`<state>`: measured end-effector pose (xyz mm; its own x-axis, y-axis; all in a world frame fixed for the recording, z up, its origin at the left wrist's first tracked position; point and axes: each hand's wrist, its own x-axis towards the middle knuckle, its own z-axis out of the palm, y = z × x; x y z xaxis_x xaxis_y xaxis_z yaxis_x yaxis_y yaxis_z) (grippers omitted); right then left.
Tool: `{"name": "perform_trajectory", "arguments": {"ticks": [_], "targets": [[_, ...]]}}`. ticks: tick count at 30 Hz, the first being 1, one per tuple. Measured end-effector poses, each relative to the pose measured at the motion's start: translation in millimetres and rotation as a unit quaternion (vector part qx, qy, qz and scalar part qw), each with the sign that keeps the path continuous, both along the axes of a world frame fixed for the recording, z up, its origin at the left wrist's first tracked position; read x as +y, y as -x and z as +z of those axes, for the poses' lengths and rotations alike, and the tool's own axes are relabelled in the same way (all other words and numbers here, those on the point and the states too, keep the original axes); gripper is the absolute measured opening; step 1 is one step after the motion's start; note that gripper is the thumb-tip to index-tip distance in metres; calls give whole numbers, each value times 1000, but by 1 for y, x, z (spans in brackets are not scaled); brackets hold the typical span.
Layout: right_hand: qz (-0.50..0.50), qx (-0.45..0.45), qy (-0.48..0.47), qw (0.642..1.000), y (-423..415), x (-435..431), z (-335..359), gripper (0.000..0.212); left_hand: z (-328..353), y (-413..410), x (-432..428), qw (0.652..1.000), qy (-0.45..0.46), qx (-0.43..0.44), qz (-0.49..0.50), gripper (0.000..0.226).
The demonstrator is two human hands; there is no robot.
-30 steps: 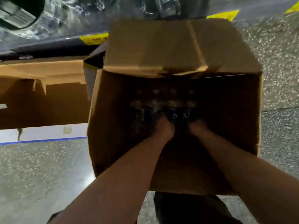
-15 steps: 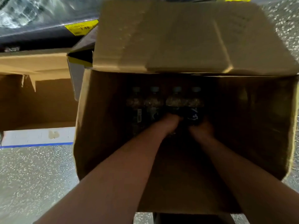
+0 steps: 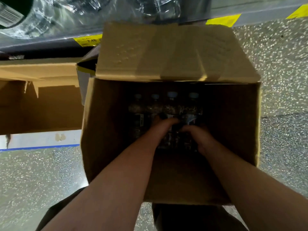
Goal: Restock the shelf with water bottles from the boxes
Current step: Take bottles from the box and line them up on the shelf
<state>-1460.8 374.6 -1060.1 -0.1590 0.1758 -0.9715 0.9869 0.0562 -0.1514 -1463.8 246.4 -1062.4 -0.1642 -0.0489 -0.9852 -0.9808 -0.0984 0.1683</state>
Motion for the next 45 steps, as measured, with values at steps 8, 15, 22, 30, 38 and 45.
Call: {"name": "perform_trajectory", "arguments": {"ticks": [8, 15, 22, 30, 38, 45], "targets": [[86, 66, 28, 994, 11, -14, 110, 82, 109, -8, -31, 998, 26, 44, 41, 75], [162, 112, 81, 977, 23, -22, 222, 57, 225, -6, -44, 989, -20, 122, 85, 33], [170, 160, 85, 969, 16, -38, 318, 35, 315, -23, -77, 982, -85, 141, 87, 28], [130, 278, 112, 945, -14, -97, 441, 36, 438, -42, -128, 962, -66, 252, 80, 57], [99, 414, 193, 884, -27, -145, 609, 26, 598, -56, -181, 920, 1, 392, 26, 62], [109, 518, 197, 826, -58, -157, 747, 69, 738, -78, -197, 877, -65, 477, 16, 45]]}}
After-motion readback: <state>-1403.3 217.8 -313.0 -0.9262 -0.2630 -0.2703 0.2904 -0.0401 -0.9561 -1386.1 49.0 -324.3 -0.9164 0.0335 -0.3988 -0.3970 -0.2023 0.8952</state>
